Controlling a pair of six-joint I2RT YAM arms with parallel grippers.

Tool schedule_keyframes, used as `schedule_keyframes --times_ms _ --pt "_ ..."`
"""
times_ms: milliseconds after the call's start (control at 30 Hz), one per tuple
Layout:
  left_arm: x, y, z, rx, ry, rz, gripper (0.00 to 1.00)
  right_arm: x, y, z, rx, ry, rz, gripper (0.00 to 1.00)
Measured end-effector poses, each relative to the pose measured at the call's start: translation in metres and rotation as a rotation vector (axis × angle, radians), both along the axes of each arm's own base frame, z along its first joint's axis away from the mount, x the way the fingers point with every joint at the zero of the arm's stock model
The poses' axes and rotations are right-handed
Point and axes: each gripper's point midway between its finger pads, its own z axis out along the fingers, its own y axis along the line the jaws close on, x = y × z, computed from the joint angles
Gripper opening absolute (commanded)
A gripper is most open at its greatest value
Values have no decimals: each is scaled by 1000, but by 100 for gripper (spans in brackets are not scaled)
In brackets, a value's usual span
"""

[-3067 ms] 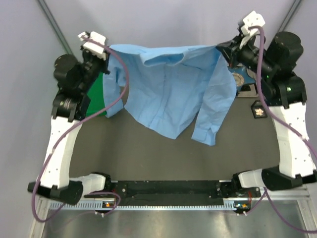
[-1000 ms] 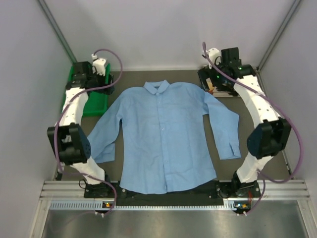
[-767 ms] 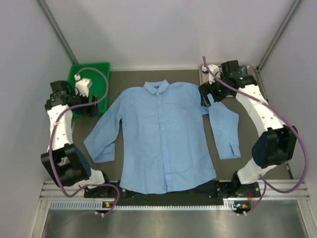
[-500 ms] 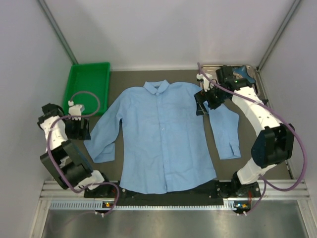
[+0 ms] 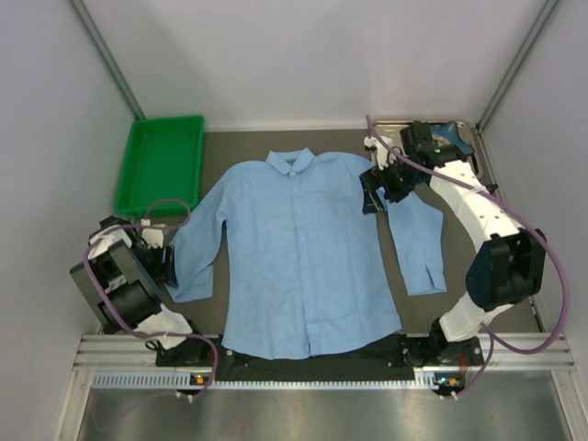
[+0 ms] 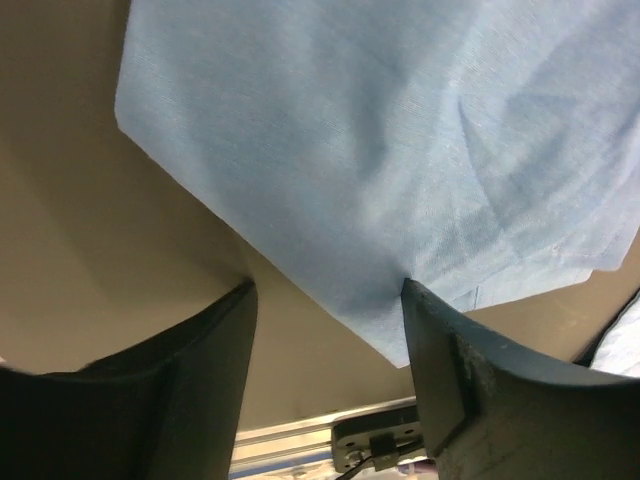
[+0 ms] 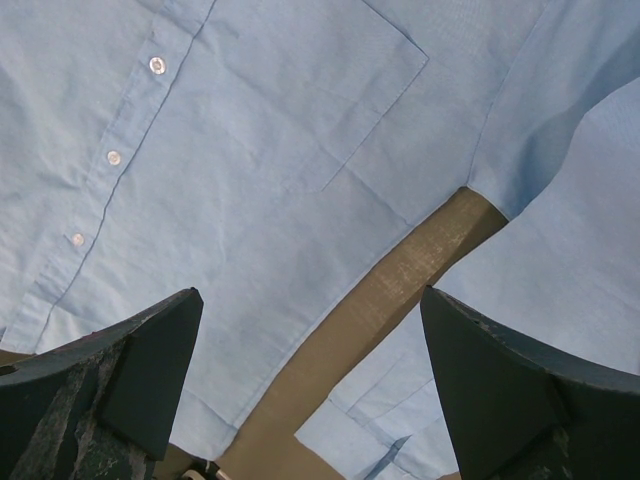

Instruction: Pin the brooch onto the clothing

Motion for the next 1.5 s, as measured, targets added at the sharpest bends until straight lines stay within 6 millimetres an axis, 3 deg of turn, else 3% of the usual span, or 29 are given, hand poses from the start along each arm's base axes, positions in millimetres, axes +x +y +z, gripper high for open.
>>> schedule_keyframes --times_ms 67,100,200,267,367,433,500,600,733,767,800,900,967,1033,1100,1200,1267,1367,1500 --pt "0 1 -4 -6 11 23 37 0 0 0 -1 0 0 93" --pt "2 0 -4 -11 2 33 21 0 0 0 -1 -1 0 92" --pt "11 -5 1 -49 -41 48 0 0 -1 0 -3 -1 -2 93" --pt "23 -8 13 -69 -97 55 0 0 -1 0 -4 -2 -1 92" --pt "55 -13 49 -63 -233 20 0 1 -1 -1 -8 -3 -2 92" --pt "83 -27 78 -48 -332 -34 0 1 -2 -1 -11 -4 -3 92" --pt "106 -54 96 -40 -401 -109 0 1 -2 -1 -13 -4 -4 92" --pt "138 -122 106 -60 -456 -253 0 1 -2 -1 -13 -5 -4 92" --pt "160 -209 91 -113 -389 -409 20 2 -4 -1 -26 -12 -6 93" --pt "162 -230 86 -126 -369 -451 37 3 -5 -1 -30 -14 -6 93" --pt "159 -249 80 -139 -351 -497 42 3 -6 -2 -37 -18 -5 93" --pt "124 -291 71 -193 -275 -670 57 5 -9 -2 -50 -25 -4 93" --pt "98 -303 78 -241 -246 -774 60 5 -10 -3 -54 -25 -5 93" --pt "84 -300 91 -257 -251 -824 64 5 -11 -3 -54 -24 -6 93" --pt "82 -289 107 -261 -290 -809 69 5 -11 -3 -54 -23 -6 93" --pt "100 -250 136 -249 -417 -694 74 4 -10 -2 -50 -22 -5 93" --pt "112 -218 145 -210 -475 -632 77 4 -9 -2 -44 -21 -3 93" --pt "118 -188 137 -157 -483 -650 78 4 -8 0 -36 -19 -1 93" --pt "116 -175 99 -157 -362 -758 73 4 -8 -1 -33 -15 0 93"
